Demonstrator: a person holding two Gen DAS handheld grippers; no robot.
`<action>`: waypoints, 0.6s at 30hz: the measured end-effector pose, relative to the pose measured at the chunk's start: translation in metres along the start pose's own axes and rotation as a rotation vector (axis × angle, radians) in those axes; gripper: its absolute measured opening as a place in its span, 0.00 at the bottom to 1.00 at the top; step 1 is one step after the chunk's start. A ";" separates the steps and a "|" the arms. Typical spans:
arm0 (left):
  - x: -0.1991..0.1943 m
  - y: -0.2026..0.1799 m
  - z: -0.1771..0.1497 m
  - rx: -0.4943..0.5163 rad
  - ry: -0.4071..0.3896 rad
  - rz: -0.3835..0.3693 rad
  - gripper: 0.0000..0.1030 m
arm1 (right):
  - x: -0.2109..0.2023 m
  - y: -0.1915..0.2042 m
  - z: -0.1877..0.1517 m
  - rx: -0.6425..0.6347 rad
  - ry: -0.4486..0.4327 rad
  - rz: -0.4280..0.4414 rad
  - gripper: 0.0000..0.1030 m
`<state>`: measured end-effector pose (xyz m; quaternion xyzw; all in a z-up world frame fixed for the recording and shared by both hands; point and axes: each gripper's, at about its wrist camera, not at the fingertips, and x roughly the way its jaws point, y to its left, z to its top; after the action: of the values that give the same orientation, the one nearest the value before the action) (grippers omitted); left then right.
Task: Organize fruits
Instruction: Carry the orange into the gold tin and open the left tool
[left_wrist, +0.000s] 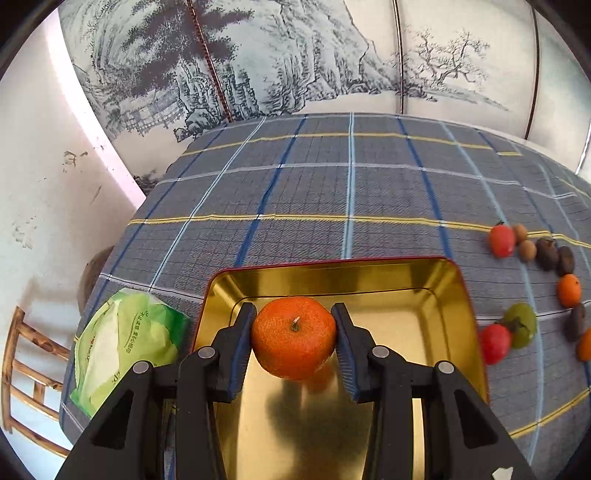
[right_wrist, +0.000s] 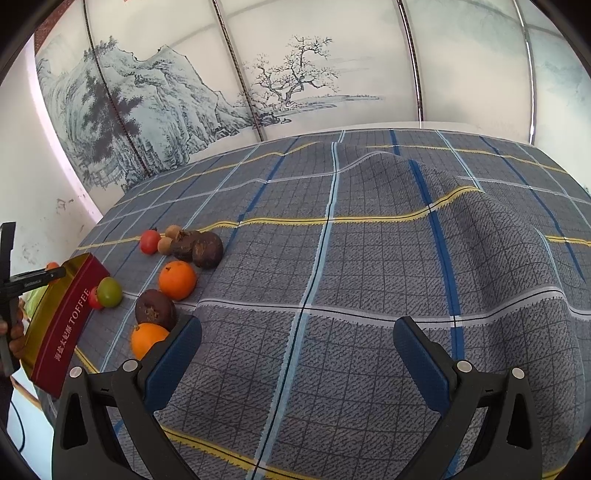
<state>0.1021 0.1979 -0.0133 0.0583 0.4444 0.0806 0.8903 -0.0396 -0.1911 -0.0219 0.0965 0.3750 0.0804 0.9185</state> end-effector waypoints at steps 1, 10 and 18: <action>0.001 0.001 0.001 -0.002 0.002 0.002 0.36 | 0.001 0.000 0.000 0.000 0.002 0.000 1.00; 0.006 0.002 0.006 0.023 -0.023 0.049 0.37 | 0.004 0.002 0.001 -0.003 0.015 -0.007 1.00; -0.018 0.003 0.002 -0.019 -0.072 0.075 0.64 | 0.004 0.003 0.001 -0.003 0.015 -0.004 1.00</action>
<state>0.0925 0.1974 0.0022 0.0694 0.4088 0.1161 0.9025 -0.0359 -0.1872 -0.0232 0.0937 0.3819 0.0797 0.9160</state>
